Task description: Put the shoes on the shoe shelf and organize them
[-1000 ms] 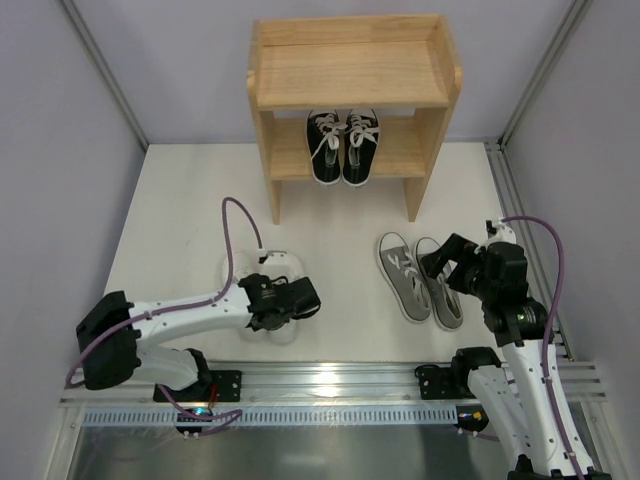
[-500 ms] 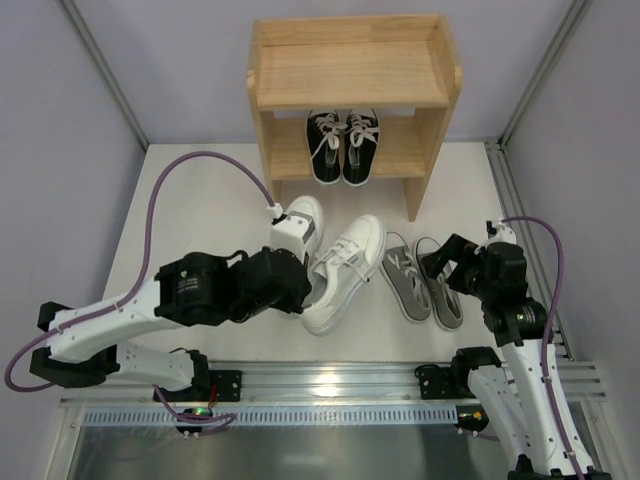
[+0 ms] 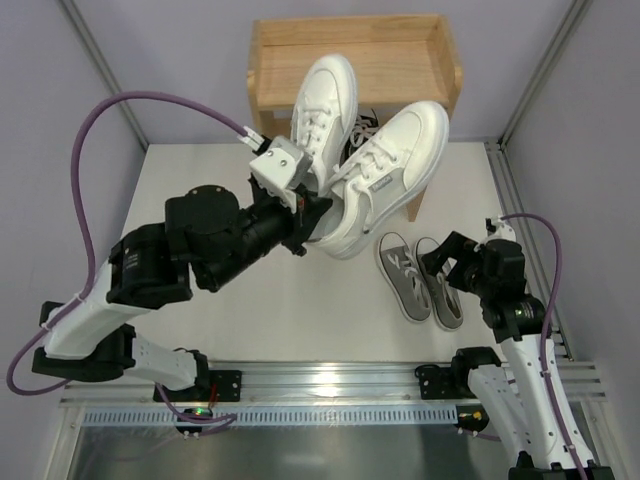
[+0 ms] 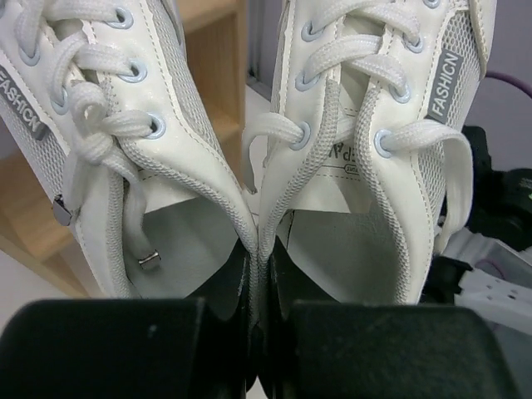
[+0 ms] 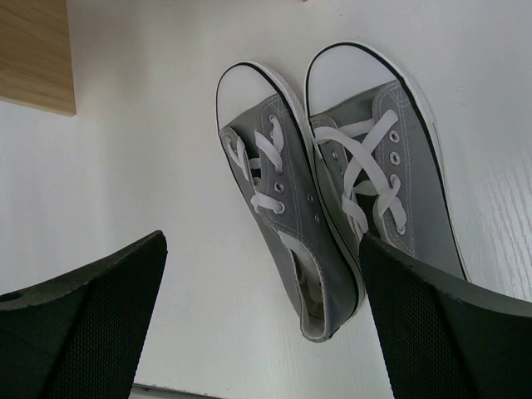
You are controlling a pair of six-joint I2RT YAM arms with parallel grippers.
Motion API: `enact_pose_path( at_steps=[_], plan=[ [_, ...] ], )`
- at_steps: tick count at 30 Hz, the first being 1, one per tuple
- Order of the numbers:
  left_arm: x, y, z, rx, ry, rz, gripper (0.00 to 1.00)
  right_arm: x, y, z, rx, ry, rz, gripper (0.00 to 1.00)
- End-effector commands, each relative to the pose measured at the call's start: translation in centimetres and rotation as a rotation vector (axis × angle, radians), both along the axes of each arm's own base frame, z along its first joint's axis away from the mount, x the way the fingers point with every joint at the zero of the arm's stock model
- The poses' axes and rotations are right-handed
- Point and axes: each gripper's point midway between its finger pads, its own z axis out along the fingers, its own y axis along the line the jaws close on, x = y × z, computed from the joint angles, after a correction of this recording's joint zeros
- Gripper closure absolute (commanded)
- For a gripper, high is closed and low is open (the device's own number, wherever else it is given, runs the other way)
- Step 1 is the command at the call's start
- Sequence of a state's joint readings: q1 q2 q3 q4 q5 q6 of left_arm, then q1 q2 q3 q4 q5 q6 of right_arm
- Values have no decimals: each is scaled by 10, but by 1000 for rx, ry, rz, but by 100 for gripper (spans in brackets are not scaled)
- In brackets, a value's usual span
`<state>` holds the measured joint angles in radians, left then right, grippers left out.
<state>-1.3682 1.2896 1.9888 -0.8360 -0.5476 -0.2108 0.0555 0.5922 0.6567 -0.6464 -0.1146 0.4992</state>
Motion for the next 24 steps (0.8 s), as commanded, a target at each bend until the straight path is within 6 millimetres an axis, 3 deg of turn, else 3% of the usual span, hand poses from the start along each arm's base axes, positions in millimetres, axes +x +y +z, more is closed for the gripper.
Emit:
enact_pose_path(
  at_steps=[1, 2, 3, 4, 5, 6, 8, 9, 14, 15, 19, 24],
  plan=[
    [41, 8, 86, -104, -284, 208, 100, 13, -1, 23, -6, -80, -6, 2],
    [52, 12, 94, -86, -319, 248, 100, 13, -1, 24, -4, -83, -5, 2],
    [67, -5, 83, -33, -308, 259, 100, 13, -1, 23, -3, -81, -4, 2],
    [76, 14, 109, -107, -308, 286, 100, 13, 0, 23, 1, -81, -1, 2],
    [98, 20, 114, -156, -280, 286, 100, 14, 0, 24, 3, -82, 0, 2],
    [118, 17, 106, -138, -258, 308, 100, 13, 1, 23, 4, -79, 2, 2],
    [139, 26, 113, -179, -262, 341, 100, 12, 0, 25, 3, -85, 0, 2],
    [162, 38, 112, -187, -265, 401, 100, 12, 0, 26, 1, -87, 3, 2],
    [210, 57, 110, -232, -259, 469, 100, 8, -3, 27, -17, -88, -4, 2],
    [223, 68, 109, -241, -255, 493, 100, 8, -3, 27, -20, -88, -4, 2],
    [243, 76, 114, -309, -251, 490, 100, 4, -4, 26, -25, -83, -3, 2],
    [240, 70, 118, -331, -253, 451, 100, 3, -5, 23, -27, -81, -9, 2]
  ],
)
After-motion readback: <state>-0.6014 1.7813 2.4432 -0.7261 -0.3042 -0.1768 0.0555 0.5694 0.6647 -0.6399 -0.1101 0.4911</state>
